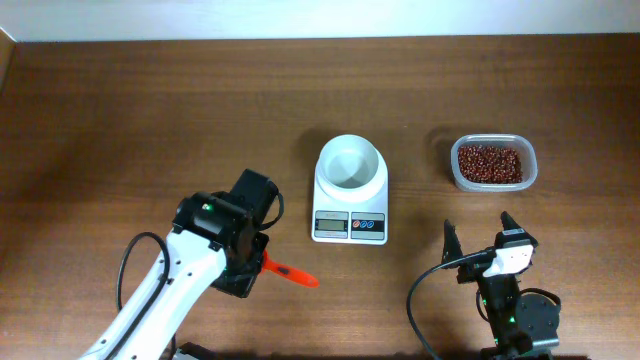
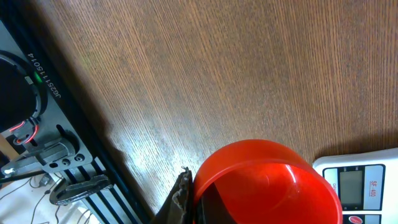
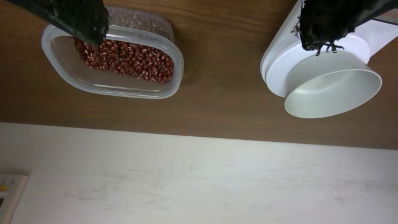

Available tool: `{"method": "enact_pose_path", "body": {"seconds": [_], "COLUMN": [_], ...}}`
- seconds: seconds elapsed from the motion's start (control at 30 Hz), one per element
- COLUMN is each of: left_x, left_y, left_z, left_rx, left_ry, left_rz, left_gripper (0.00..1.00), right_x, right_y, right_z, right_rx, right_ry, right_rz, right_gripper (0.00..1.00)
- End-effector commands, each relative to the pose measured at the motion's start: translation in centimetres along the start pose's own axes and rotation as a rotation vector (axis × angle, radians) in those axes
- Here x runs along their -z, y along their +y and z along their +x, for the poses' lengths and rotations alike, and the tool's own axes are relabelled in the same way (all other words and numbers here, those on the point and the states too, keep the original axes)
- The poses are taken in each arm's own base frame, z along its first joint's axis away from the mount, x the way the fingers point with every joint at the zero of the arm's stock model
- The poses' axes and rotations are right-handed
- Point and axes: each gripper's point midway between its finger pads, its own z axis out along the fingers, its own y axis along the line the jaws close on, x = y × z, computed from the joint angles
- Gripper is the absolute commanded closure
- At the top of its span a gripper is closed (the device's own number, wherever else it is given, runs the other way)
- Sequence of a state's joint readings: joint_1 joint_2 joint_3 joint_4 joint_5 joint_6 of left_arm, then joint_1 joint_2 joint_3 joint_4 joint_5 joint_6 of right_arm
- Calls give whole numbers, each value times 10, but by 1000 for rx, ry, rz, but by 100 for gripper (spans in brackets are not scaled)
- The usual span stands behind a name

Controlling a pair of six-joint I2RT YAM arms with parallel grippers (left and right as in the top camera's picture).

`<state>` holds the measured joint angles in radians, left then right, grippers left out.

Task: Scoop and weigh 50g on scale
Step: 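Lift the orange scoop with the left gripper and hold it near the scale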

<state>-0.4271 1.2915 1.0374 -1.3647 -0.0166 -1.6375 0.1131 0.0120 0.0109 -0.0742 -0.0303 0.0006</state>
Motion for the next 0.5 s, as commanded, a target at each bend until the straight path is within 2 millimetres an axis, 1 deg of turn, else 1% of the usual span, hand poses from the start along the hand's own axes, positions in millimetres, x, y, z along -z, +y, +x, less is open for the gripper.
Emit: {"method": "enact_pose_path", "body": {"seconds": [0.0,0.47], "left_x": [-3,-3], "left_y": [3,3], "left_z": [1,3], "left_rx": [-20,-20], "left_ry": [2,12], "left_rz": [-16,-17], "left_gripper": [100,100], "right_x": [0,0], "right_y": [3,3], "right_z": [2,2], "right_rx": [-6,-6], "right_ry": [2,2], "right_rz": [-16,-16], "right_gripper": [1,1]}}
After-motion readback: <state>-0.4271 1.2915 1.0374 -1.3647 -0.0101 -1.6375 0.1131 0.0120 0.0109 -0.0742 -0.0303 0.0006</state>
